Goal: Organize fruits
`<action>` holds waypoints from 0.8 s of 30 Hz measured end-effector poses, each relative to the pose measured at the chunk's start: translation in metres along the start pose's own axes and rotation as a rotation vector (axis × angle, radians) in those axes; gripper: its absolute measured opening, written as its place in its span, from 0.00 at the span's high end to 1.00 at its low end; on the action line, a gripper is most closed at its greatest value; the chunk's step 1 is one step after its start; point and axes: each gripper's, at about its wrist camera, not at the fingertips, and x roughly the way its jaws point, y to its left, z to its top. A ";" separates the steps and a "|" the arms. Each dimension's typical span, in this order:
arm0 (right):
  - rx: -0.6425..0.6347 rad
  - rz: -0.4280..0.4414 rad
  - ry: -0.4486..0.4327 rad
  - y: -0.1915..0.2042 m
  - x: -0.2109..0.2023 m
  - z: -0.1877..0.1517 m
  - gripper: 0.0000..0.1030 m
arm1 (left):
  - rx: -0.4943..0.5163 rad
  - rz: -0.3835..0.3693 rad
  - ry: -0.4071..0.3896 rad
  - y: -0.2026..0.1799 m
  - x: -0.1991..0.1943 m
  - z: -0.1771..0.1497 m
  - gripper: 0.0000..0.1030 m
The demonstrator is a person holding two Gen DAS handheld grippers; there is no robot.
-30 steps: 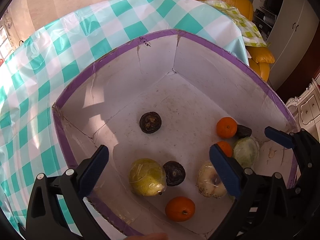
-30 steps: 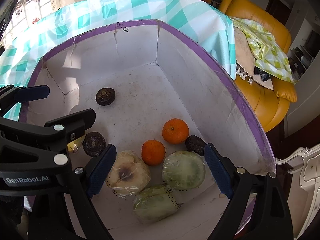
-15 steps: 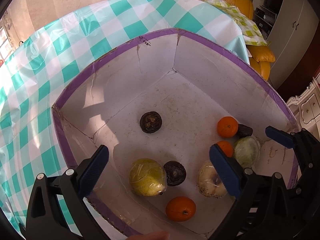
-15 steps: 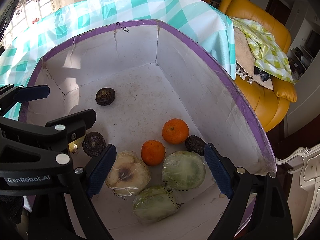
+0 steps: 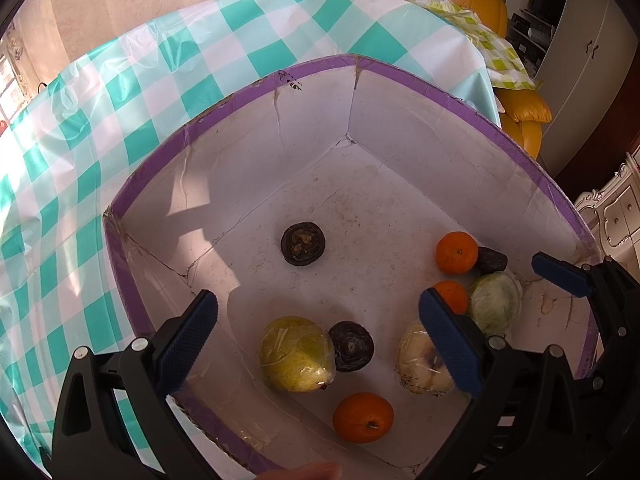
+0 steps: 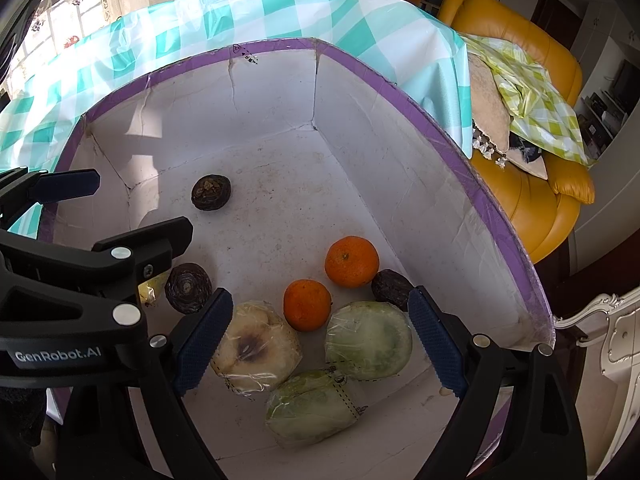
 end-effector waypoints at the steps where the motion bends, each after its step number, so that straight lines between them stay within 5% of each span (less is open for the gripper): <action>1: -0.001 0.000 0.000 0.000 0.000 0.000 0.16 | 0.000 0.000 0.000 0.000 0.000 0.000 0.02; 24: -0.001 -0.001 0.000 0.000 0.000 -0.001 0.16 | 0.003 0.011 0.006 0.003 0.000 -0.001 0.02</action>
